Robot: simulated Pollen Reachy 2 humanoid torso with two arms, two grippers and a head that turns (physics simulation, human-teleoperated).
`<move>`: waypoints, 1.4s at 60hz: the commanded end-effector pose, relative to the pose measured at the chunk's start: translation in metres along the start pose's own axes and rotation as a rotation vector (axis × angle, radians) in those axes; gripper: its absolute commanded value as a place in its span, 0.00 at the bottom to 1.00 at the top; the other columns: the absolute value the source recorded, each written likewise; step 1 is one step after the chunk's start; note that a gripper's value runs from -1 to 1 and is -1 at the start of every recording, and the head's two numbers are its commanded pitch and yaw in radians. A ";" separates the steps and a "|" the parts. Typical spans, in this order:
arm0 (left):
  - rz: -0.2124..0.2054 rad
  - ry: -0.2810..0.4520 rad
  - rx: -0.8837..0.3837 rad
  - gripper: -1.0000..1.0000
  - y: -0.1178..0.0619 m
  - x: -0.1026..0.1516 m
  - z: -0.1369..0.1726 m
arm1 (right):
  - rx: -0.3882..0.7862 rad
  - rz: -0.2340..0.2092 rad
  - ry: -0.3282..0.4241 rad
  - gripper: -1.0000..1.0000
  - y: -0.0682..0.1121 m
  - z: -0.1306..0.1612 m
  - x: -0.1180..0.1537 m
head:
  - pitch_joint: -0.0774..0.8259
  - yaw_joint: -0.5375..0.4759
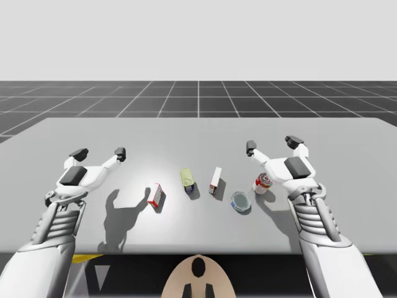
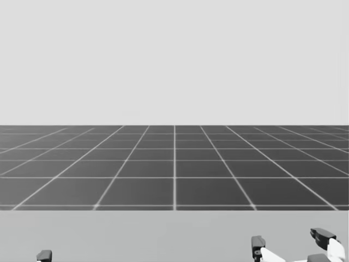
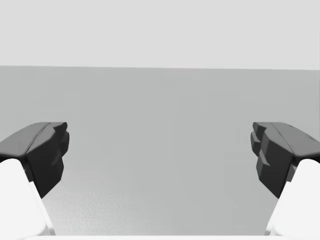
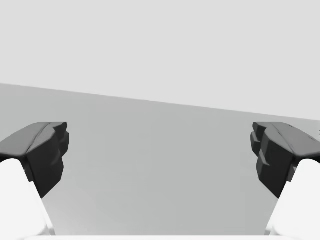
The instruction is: Pick up the tuna fish can and lift it.
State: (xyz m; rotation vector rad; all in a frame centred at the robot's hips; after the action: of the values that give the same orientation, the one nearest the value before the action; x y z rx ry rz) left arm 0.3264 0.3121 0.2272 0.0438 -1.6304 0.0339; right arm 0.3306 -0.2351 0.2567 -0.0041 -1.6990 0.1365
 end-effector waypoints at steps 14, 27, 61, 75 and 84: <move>-0.001 -0.004 0.003 0.00 0.000 0.001 0.000 | -0.004 -0.002 0.023 0.00 0.000 -0.002 -0.001 | 0.18 0.53; -0.024 -0.008 0.002 0.00 -0.003 -0.001 0.000 | -0.006 0.013 0.027 0.00 0.001 -0.004 -0.004 | 0.39 0.55; -0.030 -0.012 -0.014 0.00 -0.004 0.001 0.001 | -0.005 0.020 0.043 0.00 0.002 -0.007 -0.007 | 0.90 0.36; -0.016 -0.021 -0.025 0.00 -0.005 0.003 0.003 | -0.005 0.020 0.041 0.00 0.002 -0.008 -0.007 | 0.95 0.24; -0.012 -0.023 -0.024 0.00 -0.004 0.004 0.004 | 0.005 0.003 0.030 0.00 0.000 -0.006 -0.002 | 0.94 0.22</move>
State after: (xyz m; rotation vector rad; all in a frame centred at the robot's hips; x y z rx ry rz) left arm 0.3236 0.3072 0.2301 0.0403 -1.6508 0.0025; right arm 0.3381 -0.2335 0.2515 -0.0190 -1.6608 0.1443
